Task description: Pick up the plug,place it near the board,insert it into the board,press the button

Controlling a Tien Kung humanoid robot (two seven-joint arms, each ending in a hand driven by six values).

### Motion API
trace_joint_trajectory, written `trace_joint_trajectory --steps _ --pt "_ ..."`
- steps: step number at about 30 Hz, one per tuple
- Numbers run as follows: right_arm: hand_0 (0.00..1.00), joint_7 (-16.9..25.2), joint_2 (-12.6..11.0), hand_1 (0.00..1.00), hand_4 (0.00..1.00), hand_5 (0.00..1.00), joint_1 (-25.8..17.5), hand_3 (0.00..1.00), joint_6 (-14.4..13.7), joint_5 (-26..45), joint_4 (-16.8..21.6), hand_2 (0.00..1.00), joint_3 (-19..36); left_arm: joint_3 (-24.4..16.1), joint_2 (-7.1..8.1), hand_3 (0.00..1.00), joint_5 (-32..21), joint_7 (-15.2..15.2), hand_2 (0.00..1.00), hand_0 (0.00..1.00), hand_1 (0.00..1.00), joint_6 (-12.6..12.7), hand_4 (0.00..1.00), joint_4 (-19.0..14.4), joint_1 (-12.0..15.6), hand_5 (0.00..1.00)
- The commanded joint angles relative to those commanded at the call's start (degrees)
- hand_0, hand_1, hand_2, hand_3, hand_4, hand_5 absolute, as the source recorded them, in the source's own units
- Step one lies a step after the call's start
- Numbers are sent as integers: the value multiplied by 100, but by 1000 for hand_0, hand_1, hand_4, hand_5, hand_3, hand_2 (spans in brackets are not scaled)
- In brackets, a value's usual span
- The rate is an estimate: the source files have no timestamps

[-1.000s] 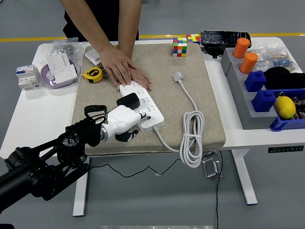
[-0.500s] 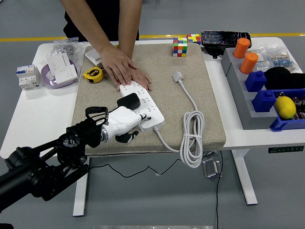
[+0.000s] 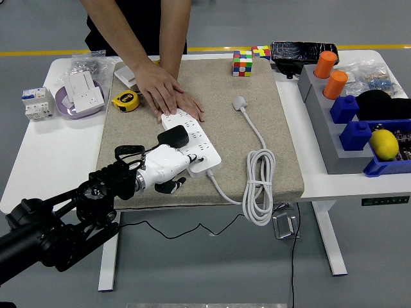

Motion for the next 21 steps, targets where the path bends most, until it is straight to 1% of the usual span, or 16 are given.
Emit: trace_joint_trajectory --steps 5,9,12,13,14,16,19,20,21 --pt "878 -6 8 826 998 992 -13 784 -3 -20 1 783 3 -268 34 886 0 9 155 112 25 6 504 -170 134 2" --pt "876 -7 13 826 998 992 -22 784 -5 -28 3 783 16 -598 63 879 -21 15 155 114 25 -5 504 -451 280 2" --pt "876 -7 15 826 998 992 -28 784 -5 -26 1 783 19 -845 70 879 -181 10 155 114 25 -3 504 -700 368 2" --pt "876 -8 16 826 998 992 -30 784 -4 -23 0 783 21 -962 62 879 -325 -1 155 114 25 26 504 -813 400 2" --pt "875 -8 16 827 998 993 -29 784 -4 -21 -1 783 22 -1056 49 767 -462 -16 175 132 57 56 508 -891 420 2" --pt "875 -7 15 827 998 993 -22 784 -4 -21 0 783 22 -1246 -3 767 -812 -68 175 132 57 182 508 -954 439 2" --pt "875 -7 21 827 998 993 -11 784 -5 -27 3 783 33 -1493 -104 767 -1499 -175 175 132 57 319 508 -882 437 2" --pt "875 -7 23 826 998 992 -8 784 -5 -31 5 783 40 -1564 -131 647 -1722 -211 340 261 301 355 807 -851 435 139" --pt "875 -7 25 826 998 992 -6 784 -5 -31 6 783 41 -1609 -148 647 -1937 -236 340 261 301 372 807 -831 433 139"
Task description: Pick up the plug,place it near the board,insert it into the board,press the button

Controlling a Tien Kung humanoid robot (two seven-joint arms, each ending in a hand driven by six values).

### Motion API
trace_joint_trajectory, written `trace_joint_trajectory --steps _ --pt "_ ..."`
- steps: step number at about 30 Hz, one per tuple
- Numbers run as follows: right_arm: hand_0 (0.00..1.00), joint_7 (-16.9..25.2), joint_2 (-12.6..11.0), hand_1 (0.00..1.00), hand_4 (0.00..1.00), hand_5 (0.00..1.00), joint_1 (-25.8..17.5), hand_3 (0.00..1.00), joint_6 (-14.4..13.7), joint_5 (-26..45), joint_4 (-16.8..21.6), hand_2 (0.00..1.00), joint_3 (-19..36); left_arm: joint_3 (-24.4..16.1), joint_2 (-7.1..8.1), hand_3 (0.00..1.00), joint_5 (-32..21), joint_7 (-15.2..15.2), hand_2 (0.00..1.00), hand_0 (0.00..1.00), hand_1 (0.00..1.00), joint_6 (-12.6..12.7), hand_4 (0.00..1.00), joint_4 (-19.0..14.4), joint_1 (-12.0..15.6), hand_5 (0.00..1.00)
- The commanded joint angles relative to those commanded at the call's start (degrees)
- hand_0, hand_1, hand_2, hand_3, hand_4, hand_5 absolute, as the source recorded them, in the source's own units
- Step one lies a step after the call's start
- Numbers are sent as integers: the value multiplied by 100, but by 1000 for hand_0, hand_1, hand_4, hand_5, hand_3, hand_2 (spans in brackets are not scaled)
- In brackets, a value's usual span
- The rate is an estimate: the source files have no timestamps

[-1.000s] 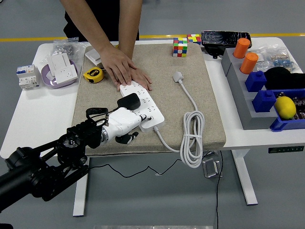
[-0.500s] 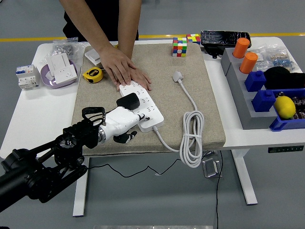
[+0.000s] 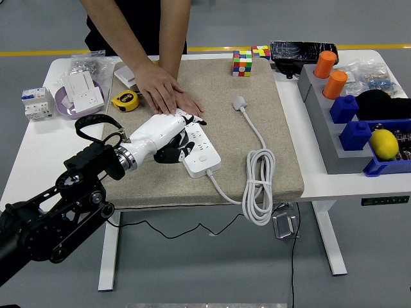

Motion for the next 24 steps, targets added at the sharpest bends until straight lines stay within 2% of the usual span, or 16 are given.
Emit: trace_joint_trajectory --steps 4,5,10,11,17,18,22,24 --pt "875 -1 6 826 998 992 3 784 1 8 -4 783 -1 -227 -92 647 -966 -58 340 261 301 -39 807 128 -21 139" --pt "874 0 7 824 998 992 3 784 1 7 -4 782 0 -295 -123 592 -1227 -53 590 586 678 -81 998 172 -25 356" --pt "874 1 15 824 998 992 5 784 3 3 -1 782 4 -644 -253 592 -2391 16 590 586 678 -359 998 367 -40 356" --pt "872 1 16 826 998 991 5 784 3 4 -1 783 3 -701 -270 873 -2652 35 936 949 998 -415 998 401 -49 486" --pt "872 -2 15 826 998 991 13 784 1 8 -3 783 -3 -885 -339 873 -3903 127 936 949 998 -599 998 625 -135 486" --pt "871 -7 15 821 998 991 17 786 -4 5 1 782 -4 -889 -344 935 -3999 160 927 957 983 -652 998 676 -158 507" --pt "871 -7 10 821 998 991 31 786 -27 8 10 782 -6 -845 -376 935 -4019 194 927 957 983 -717 998 882 -246 507" --pt "869 -10 9 814 998 989 37 790 -31 0 14 780 -10 -812 -412 936 -3832 205 930 939 975 -700 998 1003 -310 514"
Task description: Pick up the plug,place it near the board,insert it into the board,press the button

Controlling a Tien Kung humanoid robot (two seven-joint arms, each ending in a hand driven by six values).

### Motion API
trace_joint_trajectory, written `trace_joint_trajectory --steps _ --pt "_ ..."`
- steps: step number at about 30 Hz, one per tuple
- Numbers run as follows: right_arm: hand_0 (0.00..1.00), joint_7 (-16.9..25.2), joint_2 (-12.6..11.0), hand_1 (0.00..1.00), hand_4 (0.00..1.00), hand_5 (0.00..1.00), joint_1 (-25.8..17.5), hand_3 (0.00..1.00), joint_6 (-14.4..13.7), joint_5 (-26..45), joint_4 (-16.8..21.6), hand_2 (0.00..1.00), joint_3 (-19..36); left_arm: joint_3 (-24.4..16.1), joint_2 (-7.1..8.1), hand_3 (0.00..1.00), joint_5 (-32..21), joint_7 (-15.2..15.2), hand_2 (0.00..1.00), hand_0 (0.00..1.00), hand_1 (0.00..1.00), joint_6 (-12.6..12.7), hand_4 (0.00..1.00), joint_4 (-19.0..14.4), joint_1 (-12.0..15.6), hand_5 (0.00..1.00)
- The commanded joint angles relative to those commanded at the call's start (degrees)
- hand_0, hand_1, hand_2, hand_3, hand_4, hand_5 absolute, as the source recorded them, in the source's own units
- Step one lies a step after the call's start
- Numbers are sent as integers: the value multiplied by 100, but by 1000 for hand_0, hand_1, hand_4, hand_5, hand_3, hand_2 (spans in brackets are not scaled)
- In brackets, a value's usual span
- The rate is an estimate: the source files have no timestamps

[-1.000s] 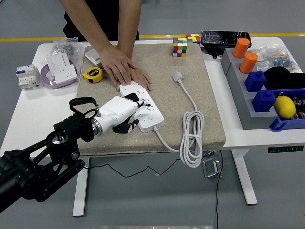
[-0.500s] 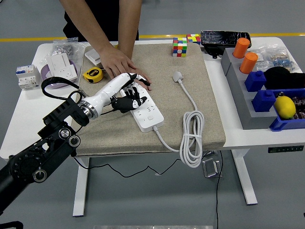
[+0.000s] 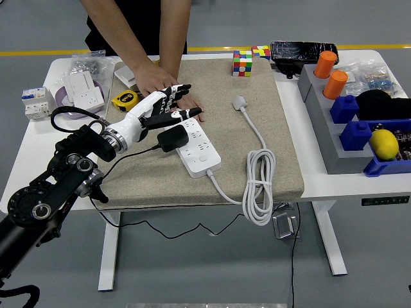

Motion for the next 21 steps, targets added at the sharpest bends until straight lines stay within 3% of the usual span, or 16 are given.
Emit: trace_joint_trajectory --steps 4,5,8,10,11,17,18,21 --pt "869 -17 -7 814 998 989 4 790 -37 -16 16 780 -31 115 -47 936 791 -16 930 939 975 123 998 200 -129 514" --pt "867 -18 -10 798 998 988 4 793 -36 -15 18 768 -38 147 -62 935 1014 -30 936 949 980 171 998 265 -163 423" --pt "867 -25 -19 798 998 988 -2 793 -30 -28 20 768 -64 280 -95 935 1722 -59 936 949 980 350 998 450 -254 423" --pt "867 -32 -24 798 998 988 -11 793 -24 -35 20 768 -78 434 -103 935 2206 -90 936 949 980 584 998 574 -314 423" --pt "863 -35 -26 798 998 987 -14 792 -22 -39 20 768 -87 536 -110 918 2467 -102 907 884 944 730 998 657 -351 477" --pt "863 -41 -38 798 998 987 -8 792 -21 -72 26 768 -110 922 -180 918 3879 -31 907 884 944 1511 998 973 -472 477" --pt "864 -42 -39 795 998 987 -8 792 -21 -75 26 767 -112 950 -189 873 4103 0 820 781 845 1604 998 1000 -479 491" --pt "864 -46 -43 795 998 987 -13 792 -23 -87 26 767 -131 1078 -215 873 4848 91 820 781 845 1781 998 1142 -506 491"
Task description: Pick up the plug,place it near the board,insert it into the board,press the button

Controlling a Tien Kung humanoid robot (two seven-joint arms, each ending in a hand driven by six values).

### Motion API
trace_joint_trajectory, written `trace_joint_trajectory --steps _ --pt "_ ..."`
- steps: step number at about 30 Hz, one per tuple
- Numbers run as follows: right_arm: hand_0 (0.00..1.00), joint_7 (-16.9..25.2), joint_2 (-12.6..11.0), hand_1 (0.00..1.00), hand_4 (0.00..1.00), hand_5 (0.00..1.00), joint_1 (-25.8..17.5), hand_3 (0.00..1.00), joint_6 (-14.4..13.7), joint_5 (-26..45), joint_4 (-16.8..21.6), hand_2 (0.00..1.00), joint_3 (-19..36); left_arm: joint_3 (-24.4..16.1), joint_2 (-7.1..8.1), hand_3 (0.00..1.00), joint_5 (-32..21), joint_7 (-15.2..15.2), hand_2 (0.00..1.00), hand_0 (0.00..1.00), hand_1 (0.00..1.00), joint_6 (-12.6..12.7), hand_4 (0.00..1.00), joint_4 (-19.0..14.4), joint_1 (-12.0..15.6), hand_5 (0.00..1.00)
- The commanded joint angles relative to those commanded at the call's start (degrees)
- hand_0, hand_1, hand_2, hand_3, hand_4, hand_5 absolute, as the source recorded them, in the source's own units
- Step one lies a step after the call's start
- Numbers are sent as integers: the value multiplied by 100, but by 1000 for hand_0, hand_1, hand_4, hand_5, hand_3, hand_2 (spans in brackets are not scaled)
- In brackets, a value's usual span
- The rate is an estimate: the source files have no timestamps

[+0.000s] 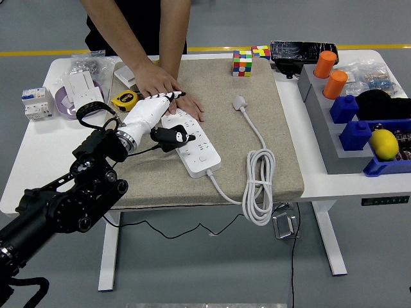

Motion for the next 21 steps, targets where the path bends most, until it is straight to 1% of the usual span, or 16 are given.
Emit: trace_joint_trajectory --steps 2,3,5,7,8,10,13,16,20,21 --pt "864 -4 -2 795 998 987 0 792 -3 -13 0 767 -11 71 1 873 420 48 820 781 845 82 998 58 7 491" --pt "863 -7 -4 797 998 986 3 790 -3 -20 0 767 -19 107 1 837 575 65 773 759 807 100 998 93 11 563" --pt "863 -12 -7 797 998 986 8 790 -5 -40 2 767 -27 157 -7 837 629 78 773 759 807 79 998 173 17 563" --pt "863 -14 -11 797 998 986 11 790 -9 -56 6 767 -28 161 -29 837 566 63 773 759 807 29 998 268 22 563" --pt "863 -15 -13 795 998 981 13 788 -9 -56 6 767 -31 143 -42 846 503 38 763 765 789 -25 998 311 23 725" --pt "863 10 -16 795 998 981 11 788 32 38 -7 767 12 124 -73 846 283 -61 763 765 789 -184 998 455 5 725" --pt "863 8 -25 795 998 981 15 788 52 71 -18 767 28 123 -111 846 244 -102 763 765 789 -302 998 647 -31 725" --pt "862 14 -27 794 998 973 15 784 59 76 -20 764 26 114 -138 861 242 -125 764 764 790 -278 998 753 -51 735" --pt "862 12 -22 794 998 973 20 784 56 52 -16 764 34 77 -169 861 236 -155 764 764 790 -157 998 828 -66 735" --pt "861 10 -19 794 998 971 21 784 54 44 -15 763 32 74 -173 790 247 -149 702 717 745 -119 998 831 -66 731"
